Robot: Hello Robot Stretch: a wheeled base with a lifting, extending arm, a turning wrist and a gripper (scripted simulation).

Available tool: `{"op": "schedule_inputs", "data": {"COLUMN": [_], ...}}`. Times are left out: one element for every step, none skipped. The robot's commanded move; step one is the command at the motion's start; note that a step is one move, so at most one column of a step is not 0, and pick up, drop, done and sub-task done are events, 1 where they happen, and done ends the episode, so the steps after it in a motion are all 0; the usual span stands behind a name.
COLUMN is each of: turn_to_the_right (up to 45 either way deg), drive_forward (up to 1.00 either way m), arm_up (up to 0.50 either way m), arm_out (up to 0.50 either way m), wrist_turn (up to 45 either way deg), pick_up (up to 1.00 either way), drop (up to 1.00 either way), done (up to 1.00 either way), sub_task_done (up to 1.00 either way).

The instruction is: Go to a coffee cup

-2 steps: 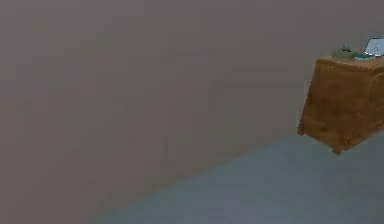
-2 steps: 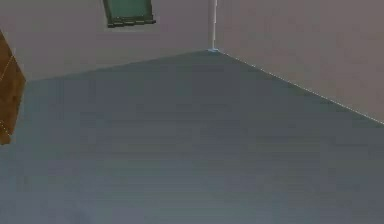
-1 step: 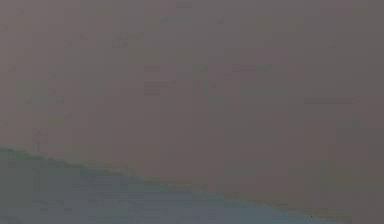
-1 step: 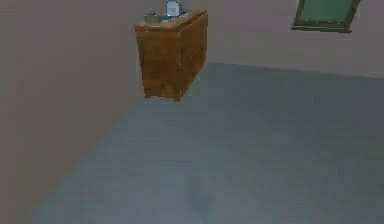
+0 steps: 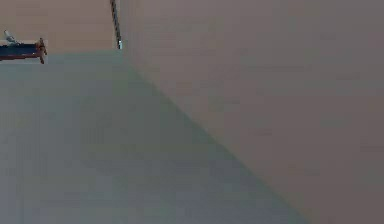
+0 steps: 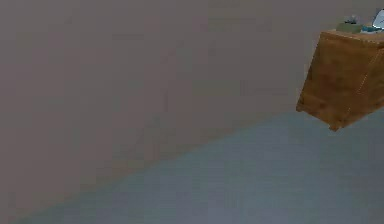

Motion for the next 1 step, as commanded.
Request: {"op": "schedule_inputs", "data": {"turn_to_the_right": [-21.0], "drive_forward": [0.00], "arm_up": [0.00], "arm_out": [0.00], "wrist_turn": [0.0], "pick_up": [0.00], "drop": [0.00], "done": [0.00], "sub_task_done": [0.00]}}
